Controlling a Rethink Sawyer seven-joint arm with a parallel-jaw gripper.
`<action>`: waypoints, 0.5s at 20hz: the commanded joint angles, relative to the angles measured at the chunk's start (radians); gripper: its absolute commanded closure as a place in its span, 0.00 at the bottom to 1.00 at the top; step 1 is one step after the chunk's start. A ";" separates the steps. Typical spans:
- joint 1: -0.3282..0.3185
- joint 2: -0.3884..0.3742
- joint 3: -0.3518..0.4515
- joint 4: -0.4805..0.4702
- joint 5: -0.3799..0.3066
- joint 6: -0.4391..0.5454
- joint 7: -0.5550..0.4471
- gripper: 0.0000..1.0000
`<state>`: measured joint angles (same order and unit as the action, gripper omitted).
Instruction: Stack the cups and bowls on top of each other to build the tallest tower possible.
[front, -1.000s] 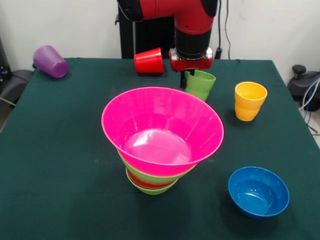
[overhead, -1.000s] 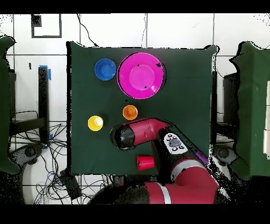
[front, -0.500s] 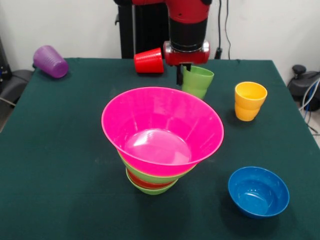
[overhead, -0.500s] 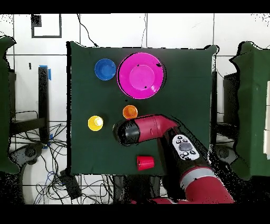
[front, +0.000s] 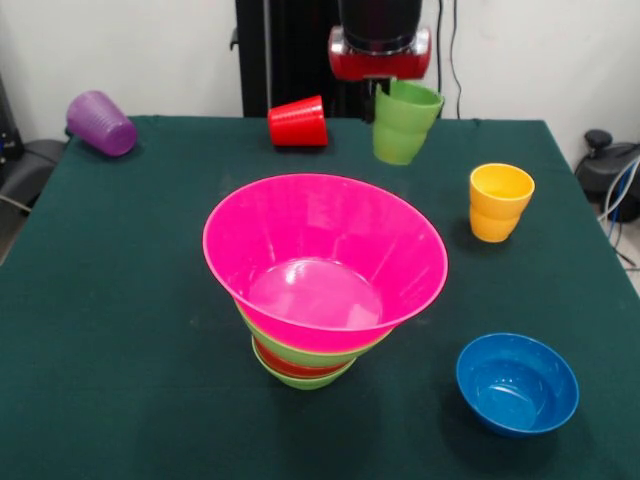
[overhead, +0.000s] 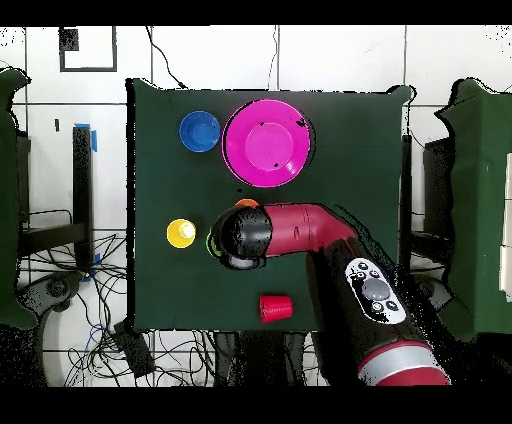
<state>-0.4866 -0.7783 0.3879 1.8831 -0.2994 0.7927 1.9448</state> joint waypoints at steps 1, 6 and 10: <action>-0.005 -0.078 0.122 -0.044 0.102 0.265 -0.111 1.00; 0.000 -0.103 0.136 -0.125 0.127 0.423 -0.109 1.00; 0.008 -0.097 0.148 -0.217 0.111 0.528 -0.109 1.00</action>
<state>-0.4907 -0.8712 0.4643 1.7954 -0.2001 1.1743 1.9448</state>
